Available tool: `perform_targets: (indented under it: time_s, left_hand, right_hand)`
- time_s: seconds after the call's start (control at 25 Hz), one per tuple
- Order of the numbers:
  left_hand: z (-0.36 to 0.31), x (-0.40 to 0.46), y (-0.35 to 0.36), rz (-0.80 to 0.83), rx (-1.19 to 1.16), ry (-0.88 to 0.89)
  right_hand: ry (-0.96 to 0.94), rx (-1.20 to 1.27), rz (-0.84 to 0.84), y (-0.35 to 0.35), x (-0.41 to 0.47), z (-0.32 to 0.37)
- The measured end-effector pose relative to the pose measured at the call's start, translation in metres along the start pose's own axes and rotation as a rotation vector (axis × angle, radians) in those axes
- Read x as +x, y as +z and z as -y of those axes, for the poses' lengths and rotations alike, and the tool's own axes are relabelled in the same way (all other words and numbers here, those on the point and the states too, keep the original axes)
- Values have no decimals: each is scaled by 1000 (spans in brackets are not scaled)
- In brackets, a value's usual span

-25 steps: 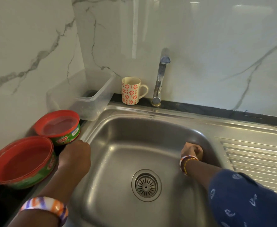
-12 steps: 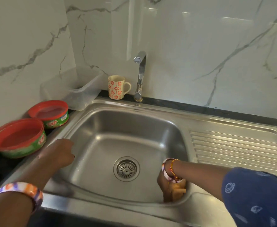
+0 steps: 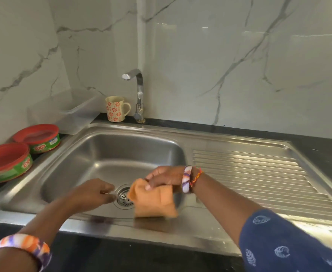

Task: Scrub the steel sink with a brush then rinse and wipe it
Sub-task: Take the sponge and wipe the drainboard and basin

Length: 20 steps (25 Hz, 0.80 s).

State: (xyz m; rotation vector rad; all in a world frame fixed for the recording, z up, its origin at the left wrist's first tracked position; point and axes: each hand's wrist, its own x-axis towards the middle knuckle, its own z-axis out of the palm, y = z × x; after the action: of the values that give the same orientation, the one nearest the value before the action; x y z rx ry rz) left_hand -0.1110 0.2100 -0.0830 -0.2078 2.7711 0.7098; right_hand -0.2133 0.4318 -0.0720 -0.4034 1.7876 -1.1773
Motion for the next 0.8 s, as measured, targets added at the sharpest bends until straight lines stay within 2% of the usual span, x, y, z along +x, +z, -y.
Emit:
perform_targets:
  time_s: [0.04,0.08,0.12,0.16,0.2,0.24,0.28,0.32,0.36,0.44,0.48,0.64,0.8]
  left_hand:
    - [-21,0,13,13,-85,19]
    - [-26,0,27,-33,-141,64]
    - [-35,-5,33,-29,-367,-11]
    - [-53,-8,34,36,-704,14]
    - [-78,-18,34,45,-836,110]
    - [-106,-34,33,84,-920,242]
    - [-116,-32,30,154,-1141,168]
    - [-121,-44,18,293,-1290,119]
    - [-120,-42,15,344,-1358,181]
    - [-143,-49,17,249,-1302,130]
    - [-150,-47,19,179,-1262,68]
    - [-170,-43,20,-33,-1208,-138]
    - [-183,-46,19,-115,-1221,-197]
  right_hand:
    - [-72,67,-1,5,-13,3]
    - [-123,258,-40,17,-37,9]
    - [-193,433,-17,22,-52,9]
    - [-234,573,-63,17,-57,1]
    - [-305,661,-65,14,-64,-6]
    - [-308,680,-112,12,-71,-9]
    - [-312,666,-179,7,-80,-10]
    - [-335,659,-194,2,-93,-7]
    - [-347,659,-225,-7,-106,-7]
    - [-376,686,-213,-18,-135,-6]
    - [-371,620,-217,-22,-146,-8]
    - [-198,67,-551,-26,-173,-12]
    - [-158,-93,-727,-12,-180,12]
